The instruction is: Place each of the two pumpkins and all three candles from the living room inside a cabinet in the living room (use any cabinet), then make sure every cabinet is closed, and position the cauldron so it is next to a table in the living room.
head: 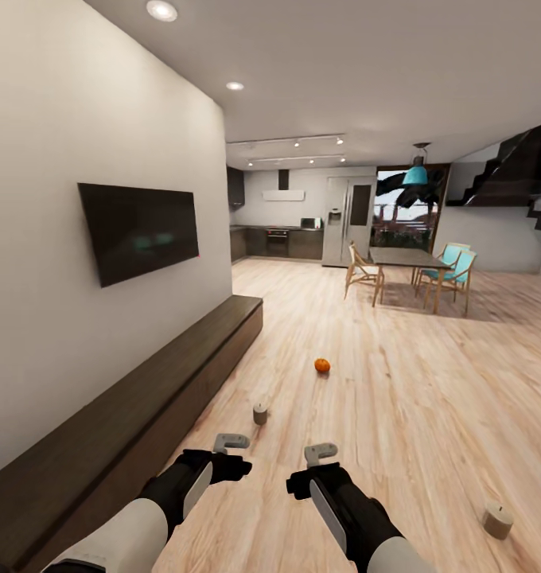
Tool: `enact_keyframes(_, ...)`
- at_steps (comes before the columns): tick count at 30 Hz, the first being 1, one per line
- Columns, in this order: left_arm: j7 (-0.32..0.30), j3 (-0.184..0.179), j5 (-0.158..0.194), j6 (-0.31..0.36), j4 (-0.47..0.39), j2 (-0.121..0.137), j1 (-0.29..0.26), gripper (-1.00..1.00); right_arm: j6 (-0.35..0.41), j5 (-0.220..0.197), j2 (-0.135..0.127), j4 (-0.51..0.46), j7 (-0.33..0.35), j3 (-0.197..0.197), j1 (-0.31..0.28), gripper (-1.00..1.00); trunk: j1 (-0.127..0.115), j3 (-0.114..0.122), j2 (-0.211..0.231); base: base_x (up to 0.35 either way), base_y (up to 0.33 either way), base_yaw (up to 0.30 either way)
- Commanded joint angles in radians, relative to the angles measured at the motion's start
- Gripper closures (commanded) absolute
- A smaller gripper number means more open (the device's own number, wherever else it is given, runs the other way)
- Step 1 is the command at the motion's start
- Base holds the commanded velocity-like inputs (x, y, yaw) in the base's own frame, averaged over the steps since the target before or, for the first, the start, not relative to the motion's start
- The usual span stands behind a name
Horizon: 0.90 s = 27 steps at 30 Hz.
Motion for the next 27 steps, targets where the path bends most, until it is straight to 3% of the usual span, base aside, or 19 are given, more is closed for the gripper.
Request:
enact_keyframes(1, 0.001, -0.005, 0.006, 0.005, -0.002, 0.001, 0.0, -1.0, 0.004, -0.011, 0.0, -0.001, -0.009, 0.002, -0.001, -1.0, 0.001, -0.001, -0.001, 0.272, 0.0, 0.061)
enact_keyframes(12, 0.001, -0.006, 0.005, 0.005, -0.001, 0.0, 0.0, -1.0, 0.004, -0.011, 0.0, -0.001, -0.009, 0.002, 0.0, -1.0, 0.001, -0.001, -0.001, 0.147, 0.0, 0.042)
enact_keyframes(27, 0.002, -0.006, 0.004, 0.005, -0.001, 0.0, 0.0, -1.0, 0.004, -0.011, 0.0, -0.001, -0.009, 0.002, -0.001, -1.0, 0.001, -0.001, -0.001, 0.032, -0.016, 0.216)
